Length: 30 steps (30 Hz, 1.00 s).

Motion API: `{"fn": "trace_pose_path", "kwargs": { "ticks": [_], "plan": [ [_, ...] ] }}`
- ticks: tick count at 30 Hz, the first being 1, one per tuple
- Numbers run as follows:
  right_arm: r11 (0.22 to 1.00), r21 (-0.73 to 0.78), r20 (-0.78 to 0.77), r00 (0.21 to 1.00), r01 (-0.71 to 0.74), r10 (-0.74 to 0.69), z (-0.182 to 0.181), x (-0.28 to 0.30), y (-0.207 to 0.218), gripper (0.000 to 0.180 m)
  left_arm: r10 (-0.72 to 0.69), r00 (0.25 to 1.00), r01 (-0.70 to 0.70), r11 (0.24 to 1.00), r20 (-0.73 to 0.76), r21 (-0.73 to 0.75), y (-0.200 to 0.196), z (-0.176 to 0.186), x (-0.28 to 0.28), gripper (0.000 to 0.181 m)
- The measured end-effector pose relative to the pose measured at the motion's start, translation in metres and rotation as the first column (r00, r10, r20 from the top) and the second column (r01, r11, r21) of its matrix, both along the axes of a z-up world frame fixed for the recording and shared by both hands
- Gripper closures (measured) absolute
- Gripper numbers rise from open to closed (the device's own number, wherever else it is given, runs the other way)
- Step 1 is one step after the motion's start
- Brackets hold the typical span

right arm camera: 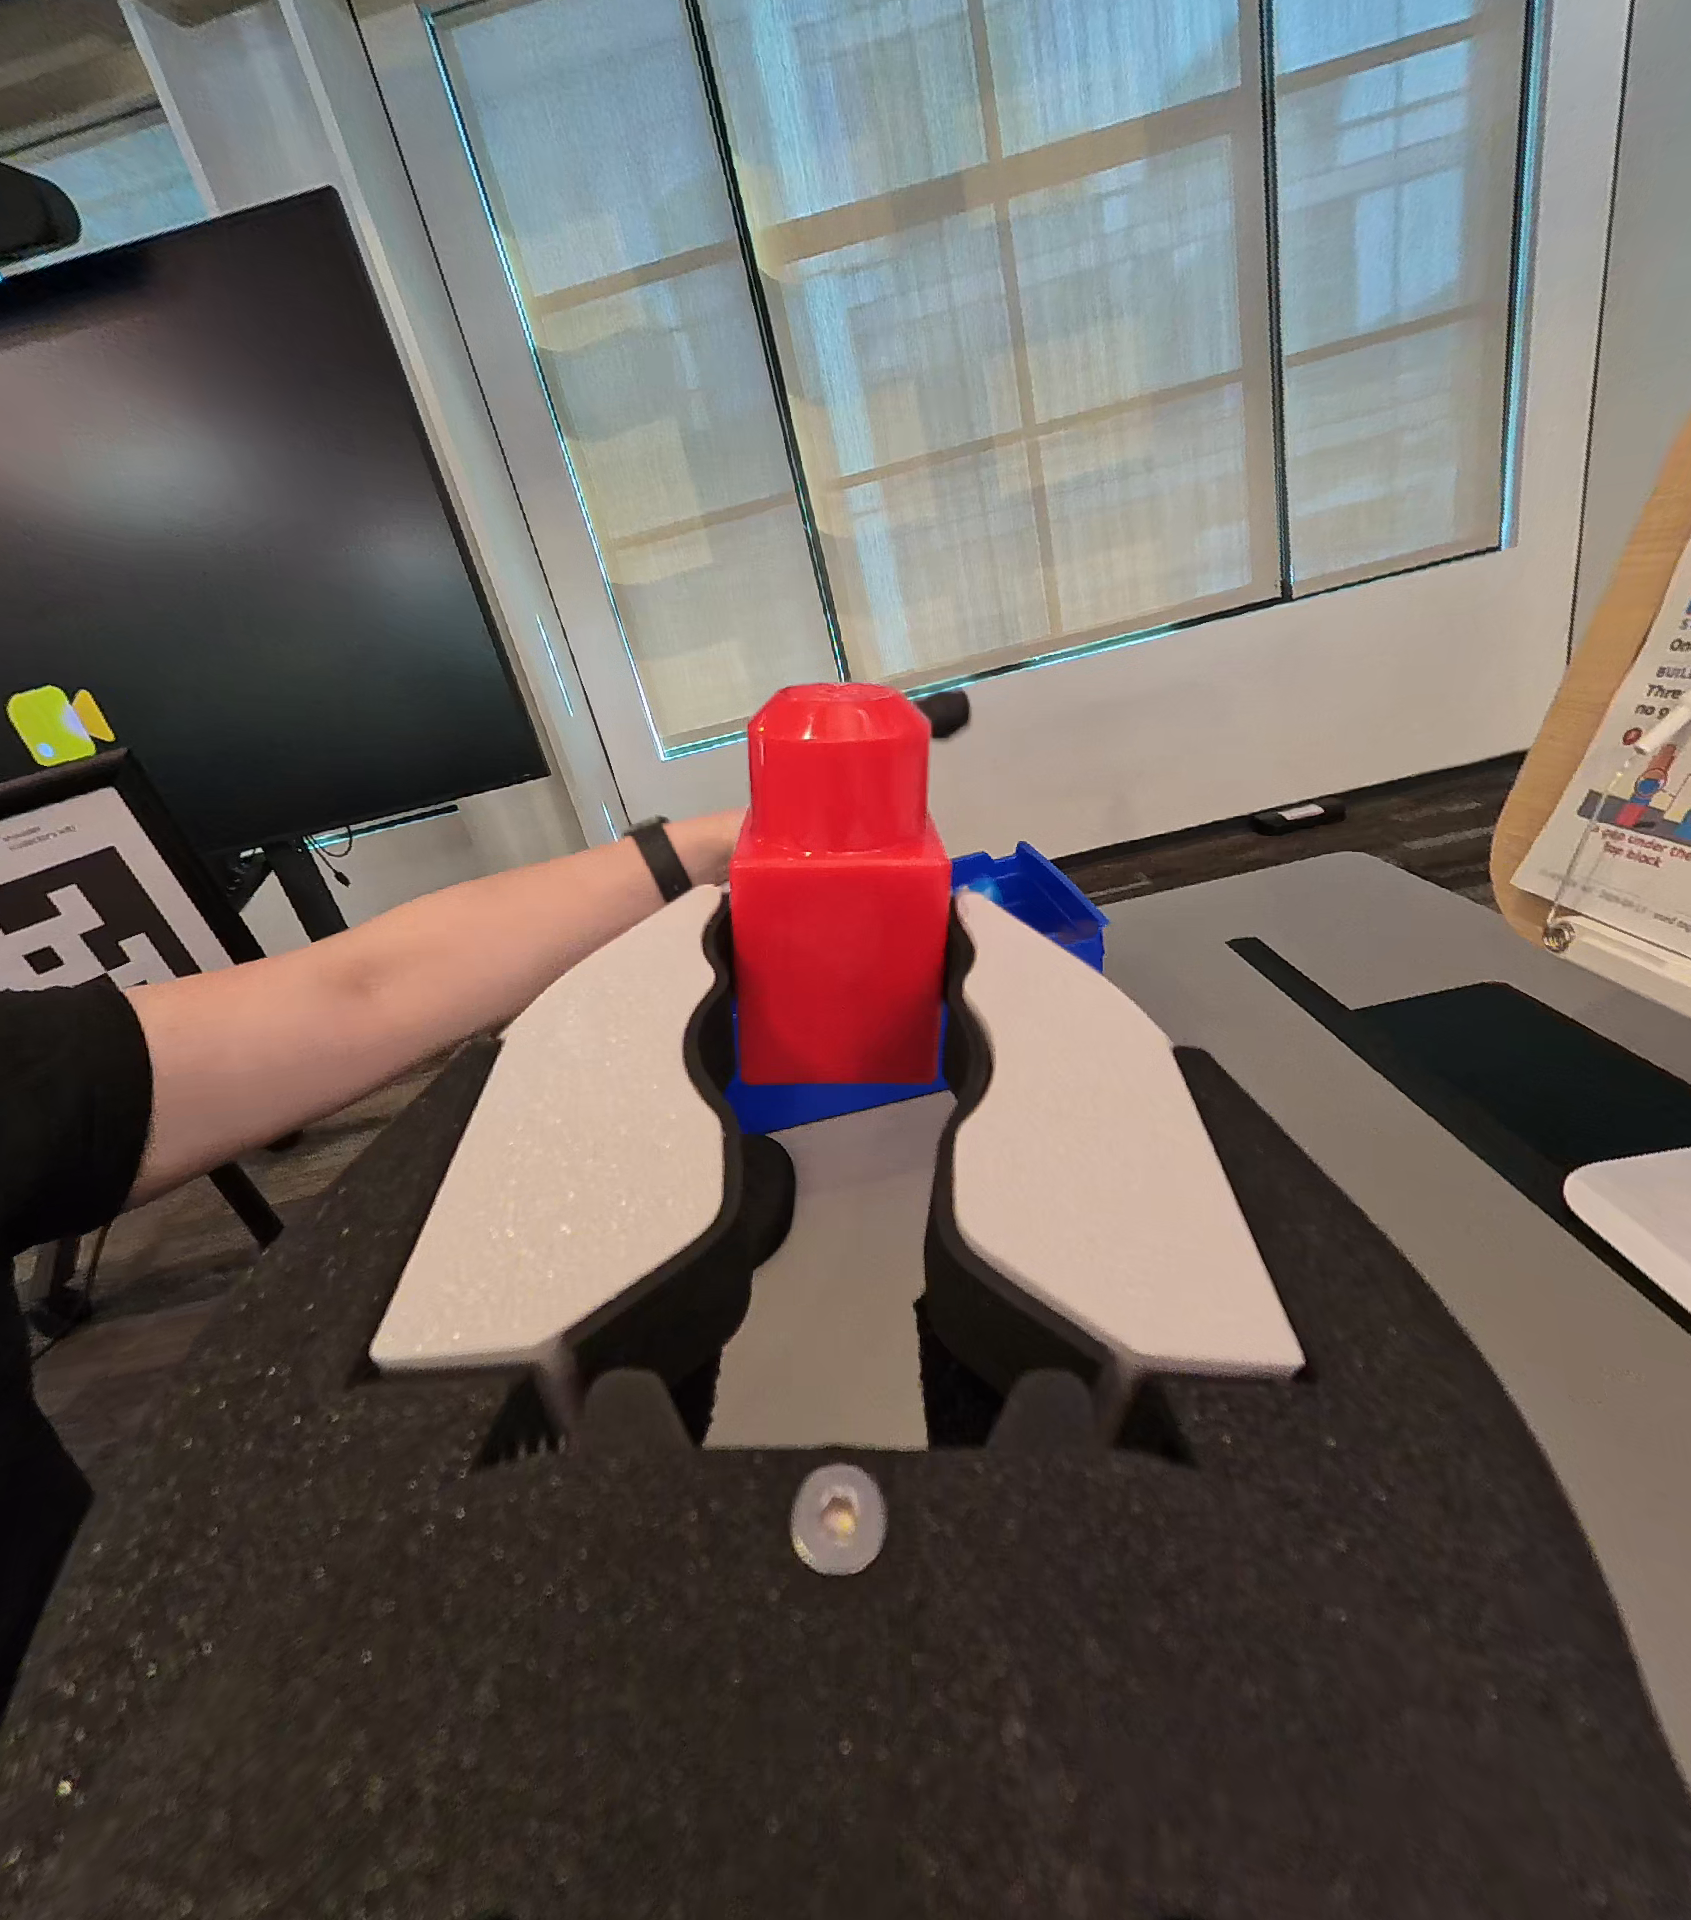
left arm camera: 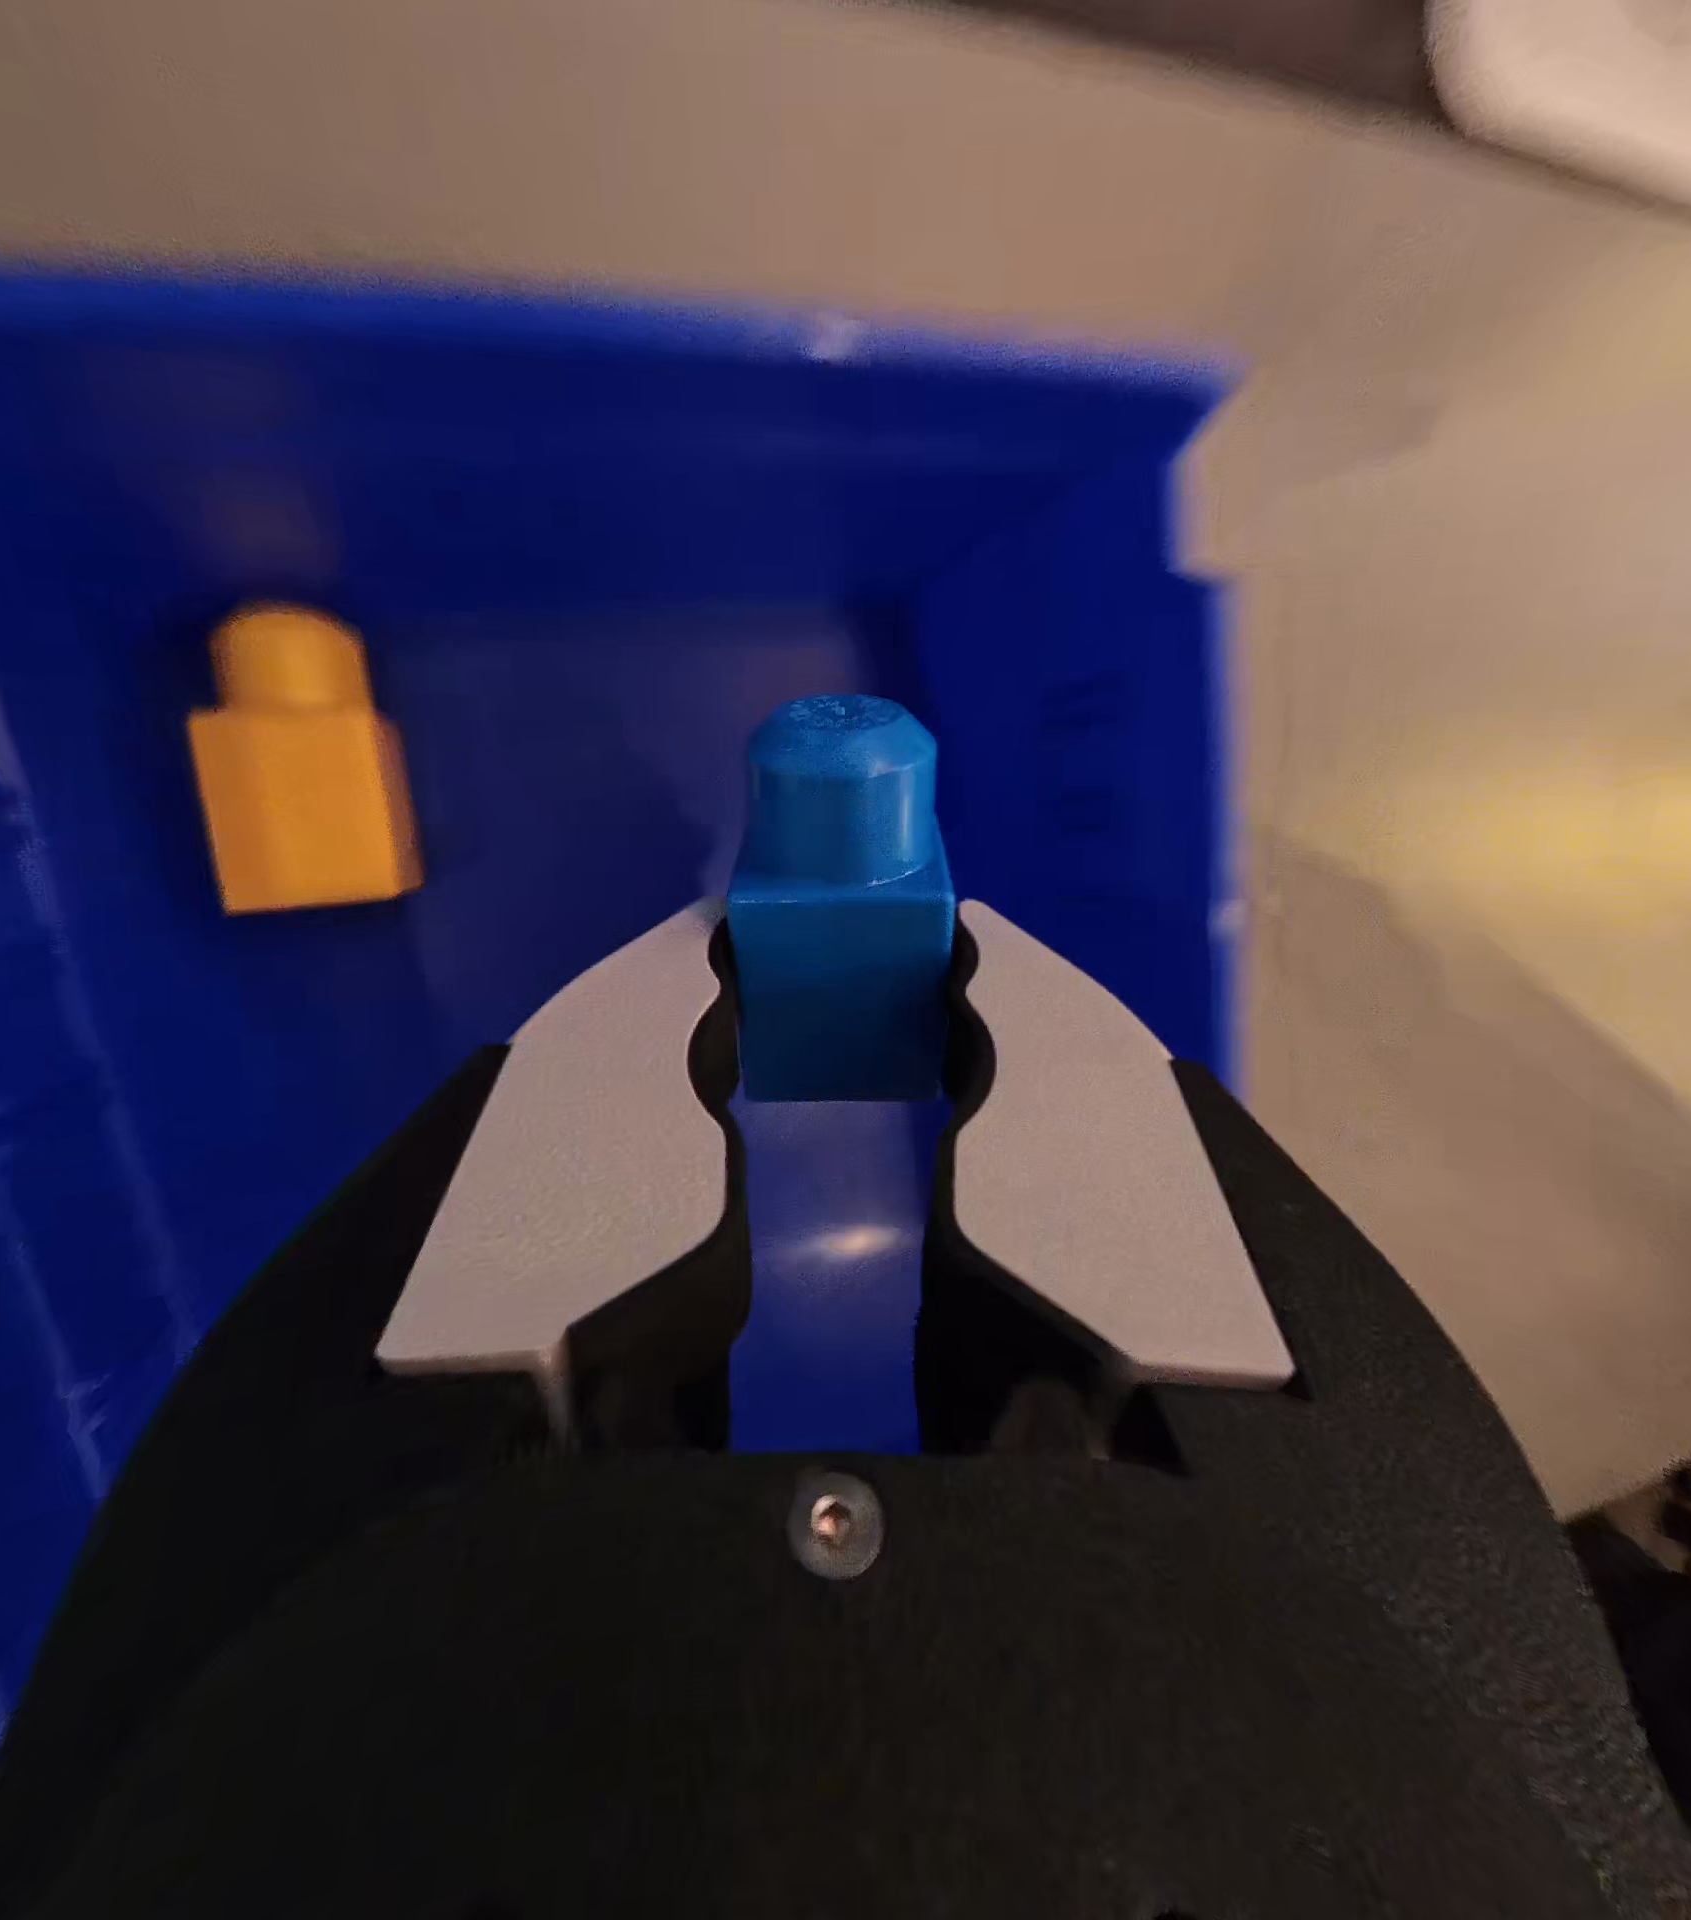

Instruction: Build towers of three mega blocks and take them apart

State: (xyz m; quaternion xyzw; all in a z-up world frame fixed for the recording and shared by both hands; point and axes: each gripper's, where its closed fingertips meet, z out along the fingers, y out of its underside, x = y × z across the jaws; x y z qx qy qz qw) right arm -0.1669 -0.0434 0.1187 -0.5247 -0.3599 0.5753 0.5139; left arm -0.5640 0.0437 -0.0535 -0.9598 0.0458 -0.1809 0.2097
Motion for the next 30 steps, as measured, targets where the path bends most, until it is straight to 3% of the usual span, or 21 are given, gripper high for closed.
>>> {"fn": "trace_pose_path", "kwargs": {
  "ticks": [4,9,13,17,20,22,26,30],
  "plan": [
    [0.999,-0.035,0.025,1.000,0.002,-0.001,-0.016,-0.006,0.010,0.144,-0.168,0.942,0.081,0.954,0.291,0.289,0.003,0.087,0.055,0.145],
    [0.998,-0.023,0.077,0.995,-0.063,0.064,-0.033,-0.024,0.004,0.144,-0.492,0.768,0.182,0.781,0.409,0.598,-0.030,0.163,0.160,0.145],
    [0.990,0.051,0.107,0.987,-0.128,0.122,-0.036,-0.037,-0.012,0.144,-0.677,0.585,0.173,0.643,0.448,0.746,-0.059,0.206,0.242,0.145],
    [0.992,0.038,0.126,0.986,-0.118,0.112,-0.033,-0.040,-0.015,0.144,-0.773,0.485,0.106,0.517,0.410,0.849,-0.071,0.249,0.298,0.145],
    [0.989,0.040,0.114,0.984,-0.146,0.140,-0.029,-0.035,-0.020,0.144,-0.851,0.360,0.086,0.438,0.382,0.895,-0.094,0.268,0.337,0.145],
    [0.992,0.043,0.130,0.985,-0.116,0.110,-0.029,-0.030,-0.016,0.144,-0.868,0.369,0.118,0.399,0.333,0.909,-0.101,0.259,0.361,0.145],
    [0.993,0.033,0.131,0.985,-0.113,0.108,-0.026,-0.020,-0.015,0.144,-0.843,0.481,0.195,0.369,0.239,0.909,-0.094,0.232,0.380,0.145],
    [0.993,0.019,0.134,0.984,-0.119,0.116,-0.024,-0.018,-0.015,0.144,-0.855,0.443,0.193,0.383,0.268,0.903,-0.093,0.231,0.380,0.145]
  ]
}}
